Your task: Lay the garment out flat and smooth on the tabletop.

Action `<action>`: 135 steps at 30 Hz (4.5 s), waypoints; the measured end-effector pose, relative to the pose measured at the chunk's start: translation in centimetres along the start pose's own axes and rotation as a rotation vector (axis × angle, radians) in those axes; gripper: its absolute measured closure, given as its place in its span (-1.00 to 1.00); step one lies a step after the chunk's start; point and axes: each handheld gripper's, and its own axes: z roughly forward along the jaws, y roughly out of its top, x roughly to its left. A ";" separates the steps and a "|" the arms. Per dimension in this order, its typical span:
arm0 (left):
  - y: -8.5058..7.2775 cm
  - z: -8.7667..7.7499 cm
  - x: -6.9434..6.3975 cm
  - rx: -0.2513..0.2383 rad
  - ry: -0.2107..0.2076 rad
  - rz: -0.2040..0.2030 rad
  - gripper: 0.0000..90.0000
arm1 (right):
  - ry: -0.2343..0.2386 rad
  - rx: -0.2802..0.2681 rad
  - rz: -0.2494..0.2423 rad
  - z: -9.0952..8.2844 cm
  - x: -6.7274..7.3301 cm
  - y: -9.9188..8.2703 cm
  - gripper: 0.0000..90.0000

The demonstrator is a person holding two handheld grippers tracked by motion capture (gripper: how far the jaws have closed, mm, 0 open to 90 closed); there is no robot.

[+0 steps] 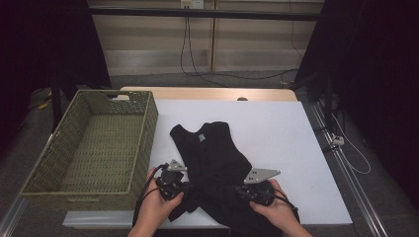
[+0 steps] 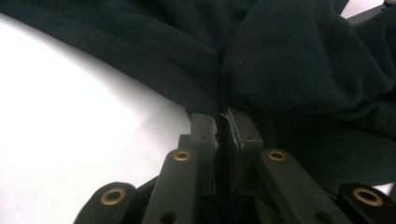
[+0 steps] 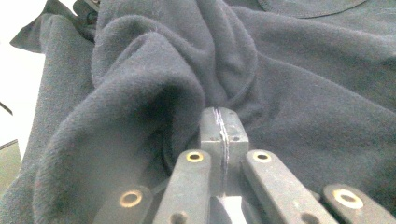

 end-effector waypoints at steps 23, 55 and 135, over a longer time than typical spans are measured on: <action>-0.6 -1.5 0.7 -0.073 0.040 -0.019 0.05 | -0.020 -0.093 0.047 -2.6 -0.2 0.6 0.42; 7.5 5.1 11.1 -0.165 0.443 -0.197 -0.54 | -0.113 -0.023 0.074 3.3 -4.2 2.7 0.64; 6.1 2.0 6.4 -0.154 0.134 -0.169 0.69 | -0.300 -0.120 0.231 1.8 -9.4 5.5 0.92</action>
